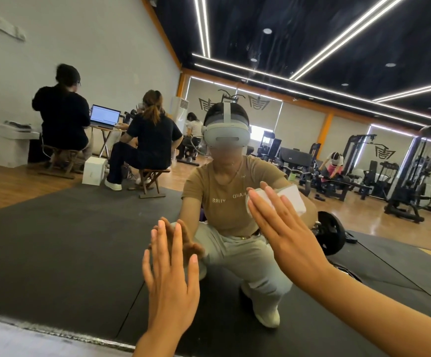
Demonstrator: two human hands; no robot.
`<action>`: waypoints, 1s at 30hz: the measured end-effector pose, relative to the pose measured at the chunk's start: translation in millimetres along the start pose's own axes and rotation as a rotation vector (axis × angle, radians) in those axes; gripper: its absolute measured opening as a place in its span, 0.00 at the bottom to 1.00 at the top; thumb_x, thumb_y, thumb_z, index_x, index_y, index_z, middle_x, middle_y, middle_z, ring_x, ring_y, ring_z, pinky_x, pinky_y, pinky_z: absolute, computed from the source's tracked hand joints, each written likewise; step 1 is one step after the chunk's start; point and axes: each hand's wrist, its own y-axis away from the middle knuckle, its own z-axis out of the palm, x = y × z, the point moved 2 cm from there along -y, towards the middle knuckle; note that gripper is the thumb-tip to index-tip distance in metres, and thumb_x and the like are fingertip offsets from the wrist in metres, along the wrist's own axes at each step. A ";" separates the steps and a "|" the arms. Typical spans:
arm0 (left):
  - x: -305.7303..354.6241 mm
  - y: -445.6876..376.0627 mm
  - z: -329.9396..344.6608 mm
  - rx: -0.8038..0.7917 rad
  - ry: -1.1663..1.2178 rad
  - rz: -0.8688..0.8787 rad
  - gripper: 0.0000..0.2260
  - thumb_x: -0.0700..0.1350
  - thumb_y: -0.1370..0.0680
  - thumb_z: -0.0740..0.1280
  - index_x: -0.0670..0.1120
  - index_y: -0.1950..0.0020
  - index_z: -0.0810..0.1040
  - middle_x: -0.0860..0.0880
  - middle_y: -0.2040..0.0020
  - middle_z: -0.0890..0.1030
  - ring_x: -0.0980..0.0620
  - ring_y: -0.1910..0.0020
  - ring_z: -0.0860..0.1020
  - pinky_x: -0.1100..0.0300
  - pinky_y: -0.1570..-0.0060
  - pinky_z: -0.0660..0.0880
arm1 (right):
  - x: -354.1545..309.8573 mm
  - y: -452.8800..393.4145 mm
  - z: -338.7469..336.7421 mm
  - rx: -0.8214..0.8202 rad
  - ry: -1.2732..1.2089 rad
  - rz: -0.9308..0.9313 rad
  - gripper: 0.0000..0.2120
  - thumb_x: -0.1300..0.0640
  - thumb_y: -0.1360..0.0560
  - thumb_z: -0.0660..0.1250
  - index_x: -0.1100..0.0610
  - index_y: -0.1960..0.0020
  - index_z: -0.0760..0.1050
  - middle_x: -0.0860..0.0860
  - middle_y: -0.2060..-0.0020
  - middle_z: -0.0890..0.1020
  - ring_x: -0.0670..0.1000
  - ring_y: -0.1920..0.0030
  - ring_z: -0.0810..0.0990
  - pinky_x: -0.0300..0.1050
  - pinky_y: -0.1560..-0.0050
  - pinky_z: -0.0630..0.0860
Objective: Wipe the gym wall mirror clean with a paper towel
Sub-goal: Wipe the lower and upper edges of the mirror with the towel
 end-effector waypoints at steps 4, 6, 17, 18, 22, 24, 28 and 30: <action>-6.3 -0.3 -6.7 -0.019 -0.038 0.017 0.29 0.61 0.18 0.43 0.58 0.18 0.40 0.58 0.19 0.36 0.57 0.20 0.38 0.55 0.25 0.35 | -6.1 -67.4 -10.7 0.070 -0.061 0.026 0.30 0.69 0.27 0.52 0.66 0.24 0.64 0.63 0.24 0.65 0.66 0.24 0.60 0.65 0.25 0.56; -8.6 -0.6 -9.4 -0.017 -0.036 0.020 0.29 0.61 0.18 0.43 0.59 0.19 0.37 0.58 0.19 0.37 0.58 0.20 0.38 0.57 0.25 0.33 | -7.7 -102.6 -14.7 0.126 -0.091 0.038 0.29 0.67 0.26 0.54 0.67 0.26 0.66 0.63 0.26 0.67 0.67 0.25 0.63 0.65 0.26 0.57; -47.6 2.1 -24.6 0.014 -0.055 -0.035 0.27 0.56 0.15 0.48 0.53 0.18 0.45 0.56 0.19 0.35 0.56 0.20 0.36 0.49 0.23 0.41 | -86.8 -48.7 34.0 0.180 -0.280 0.111 0.34 0.66 0.24 0.65 0.59 0.21 0.57 0.57 0.21 0.59 0.61 0.20 0.51 0.57 0.21 0.50; -55.0 4.9 -25.8 0.009 -0.051 -0.048 0.27 0.56 0.16 0.47 0.55 0.18 0.43 0.57 0.19 0.34 0.56 0.21 0.36 0.48 0.23 0.41 | -103.2 -34.5 41.5 0.139 -0.276 0.075 0.36 0.66 0.25 0.65 0.58 0.21 0.55 0.56 0.21 0.57 0.60 0.20 0.48 0.56 0.20 0.48; -79.1 19.6 -28.1 -0.006 -0.078 -0.056 0.27 0.55 0.15 0.49 0.62 0.20 0.36 0.58 0.20 0.32 0.57 0.21 0.34 0.47 0.23 0.44 | -162.7 21.1 74.3 -0.088 -0.244 -0.086 0.45 0.62 0.32 0.73 0.56 0.20 0.54 0.54 0.20 0.54 0.58 0.20 0.43 0.53 0.21 0.40; -85.0 26.5 -27.5 -0.035 -0.126 -0.032 0.30 0.55 0.17 0.51 0.59 0.19 0.38 0.55 0.19 0.34 0.55 0.20 0.36 0.47 0.24 0.45 | -183.8 46.1 86.2 -0.235 -0.190 -0.175 0.52 0.56 0.38 0.80 0.55 0.20 0.57 0.53 0.19 0.52 0.57 0.20 0.37 0.54 0.21 0.36; -91.6 39.0 -26.6 -0.094 -0.197 -0.019 0.30 0.52 0.16 0.52 0.54 0.18 0.41 0.53 0.19 0.35 0.52 0.19 0.38 0.47 0.23 0.46 | -211.1 79.7 95.6 -0.391 -0.131 -0.338 0.50 0.49 0.43 0.83 0.52 0.25 0.65 0.53 0.23 0.58 0.59 0.21 0.37 0.55 0.26 0.45; -96.9 42.4 -29.0 -0.106 -0.213 -0.033 0.29 0.52 0.16 0.51 0.53 0.18 0.41 0.53 0.19 0.34 0.52 0.20 0.38 0.47 0.23 0.46 | -210.1 79.8 95.3 -0.374 -0.130 -0.377 0.49 0.50 0.43 0.84 0.52 0.25 0.69 0.53 0.24 0.60 0.58 0.22 0.47 0.54 0.27 0.47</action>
